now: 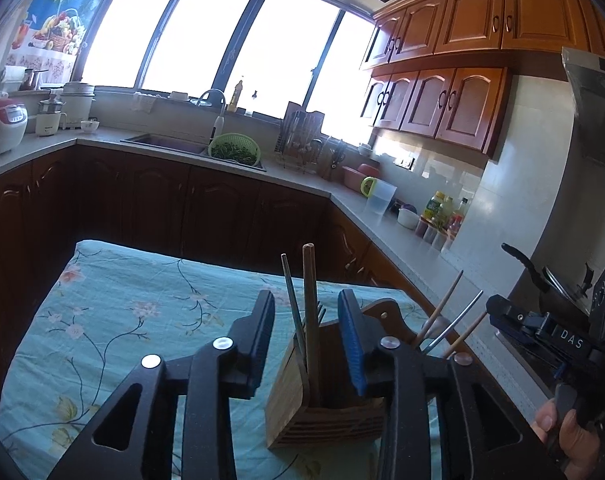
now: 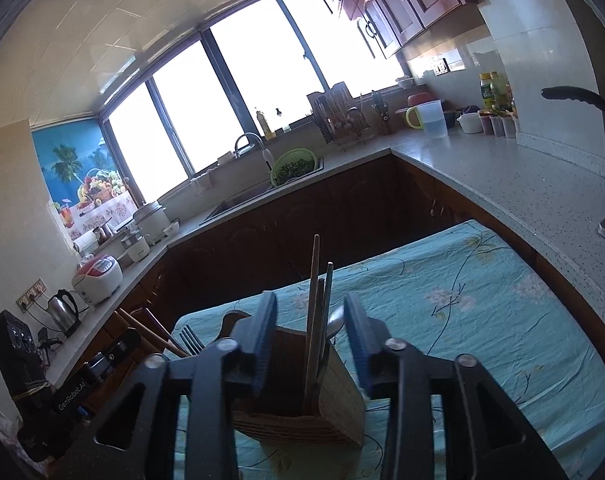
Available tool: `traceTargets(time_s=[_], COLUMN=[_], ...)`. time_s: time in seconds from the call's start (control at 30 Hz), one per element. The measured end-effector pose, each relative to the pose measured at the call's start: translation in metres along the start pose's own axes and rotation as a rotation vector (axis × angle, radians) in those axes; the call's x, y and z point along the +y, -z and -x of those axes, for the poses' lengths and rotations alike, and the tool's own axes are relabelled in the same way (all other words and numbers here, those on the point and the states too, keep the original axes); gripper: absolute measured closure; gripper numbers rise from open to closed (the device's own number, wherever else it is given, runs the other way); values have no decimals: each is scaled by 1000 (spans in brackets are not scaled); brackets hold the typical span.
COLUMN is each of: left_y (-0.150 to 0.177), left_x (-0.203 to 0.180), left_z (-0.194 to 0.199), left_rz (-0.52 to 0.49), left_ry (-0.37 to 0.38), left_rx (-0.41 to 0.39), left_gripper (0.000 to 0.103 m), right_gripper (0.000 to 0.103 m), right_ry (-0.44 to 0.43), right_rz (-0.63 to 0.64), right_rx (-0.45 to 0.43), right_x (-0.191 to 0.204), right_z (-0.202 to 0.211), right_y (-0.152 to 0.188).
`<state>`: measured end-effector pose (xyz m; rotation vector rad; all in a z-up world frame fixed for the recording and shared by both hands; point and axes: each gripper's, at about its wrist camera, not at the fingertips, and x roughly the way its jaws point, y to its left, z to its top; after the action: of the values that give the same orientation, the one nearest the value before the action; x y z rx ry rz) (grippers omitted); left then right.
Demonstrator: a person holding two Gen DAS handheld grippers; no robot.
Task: Organize utensils
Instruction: 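Lower the wooden chopsticks with both grippers into the holder, then open both grippers to release the chopsticks inside the holder, then move both grippers back down to the last wooden chopsticks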
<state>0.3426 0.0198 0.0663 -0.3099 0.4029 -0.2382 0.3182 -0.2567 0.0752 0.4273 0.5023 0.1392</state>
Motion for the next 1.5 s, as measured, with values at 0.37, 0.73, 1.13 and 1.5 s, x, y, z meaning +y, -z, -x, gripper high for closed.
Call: traceTargets(time_s=[0.37,0.73,1.13,1.5], left_y=[31,61,93,112], left_x=[23,30,34,20], left_z=[68,123,139,123], left_rz=[108,156,188,136], left_ry=[-44,-67,-114,-157], left_rx=[4,84,208,341], left_gripper=[27,25,25,25], right_gripper=[7,7,7,7], right_ry=[-26,-1,65,104], right_rz=[-32,-94,-134,-126], right_rx=[-131,-22,93,204], right_x=[-1,-19,-42,-50], right_z=[66,90,97,85], right_y=[14,72,133,169])
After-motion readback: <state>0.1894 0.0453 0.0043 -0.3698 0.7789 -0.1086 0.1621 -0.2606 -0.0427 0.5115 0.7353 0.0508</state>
